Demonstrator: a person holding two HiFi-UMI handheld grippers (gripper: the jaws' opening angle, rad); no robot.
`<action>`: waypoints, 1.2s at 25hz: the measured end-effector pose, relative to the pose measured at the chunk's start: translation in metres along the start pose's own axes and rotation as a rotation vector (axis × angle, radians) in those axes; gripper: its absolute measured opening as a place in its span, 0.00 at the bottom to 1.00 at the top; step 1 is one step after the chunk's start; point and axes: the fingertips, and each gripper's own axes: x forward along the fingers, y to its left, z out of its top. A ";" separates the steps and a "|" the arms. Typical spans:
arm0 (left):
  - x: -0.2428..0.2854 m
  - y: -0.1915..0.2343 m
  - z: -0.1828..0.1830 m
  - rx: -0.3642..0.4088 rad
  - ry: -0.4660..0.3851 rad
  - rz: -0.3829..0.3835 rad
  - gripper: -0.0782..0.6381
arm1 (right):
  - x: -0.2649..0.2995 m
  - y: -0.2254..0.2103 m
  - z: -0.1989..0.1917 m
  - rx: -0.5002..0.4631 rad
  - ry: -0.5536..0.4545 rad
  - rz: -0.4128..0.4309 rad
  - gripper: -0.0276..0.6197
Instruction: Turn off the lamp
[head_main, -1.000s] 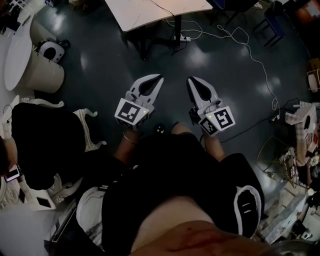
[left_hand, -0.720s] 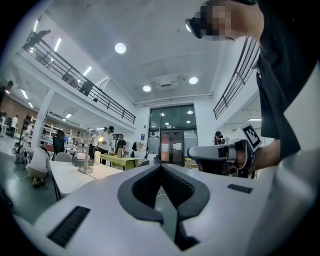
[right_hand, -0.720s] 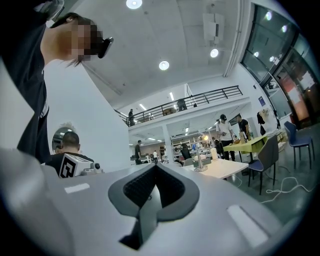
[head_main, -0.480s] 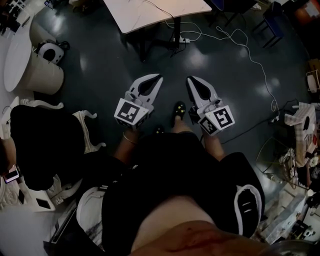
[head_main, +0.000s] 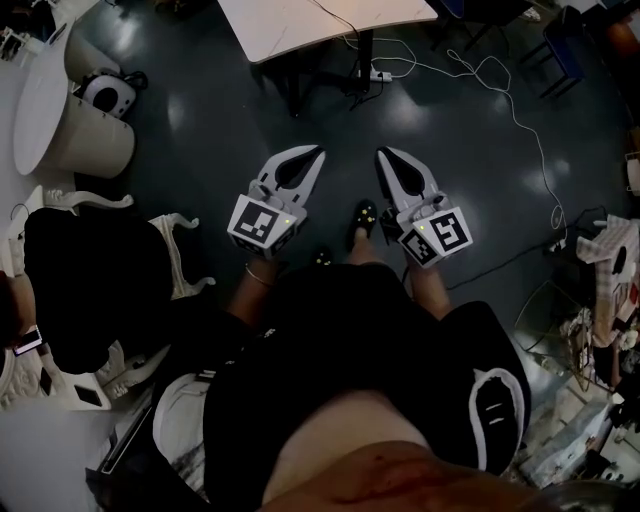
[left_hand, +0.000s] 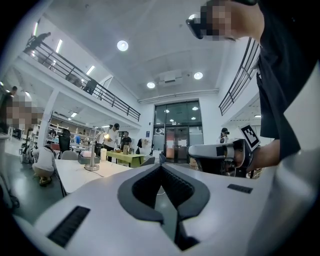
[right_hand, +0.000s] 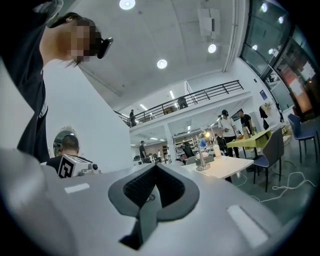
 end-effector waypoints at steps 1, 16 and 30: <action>0.002 0.001 0.000 0.002 0.001 0.003 0.12 | 0.002 -0.003 0.000 0.002 -0.001 0.002 0.04; 0.053 0.025 -0.002 -0.005 0.024 0.043 0.12 | 0.029 -0.058 0.001 0.031 0.013 0.042 0.04; 0.121 0.046 -0.001 -0.004 0.032 0.064 0.12 | 0.054 -0.125 0.010 0.051 0.014 0.068 0.04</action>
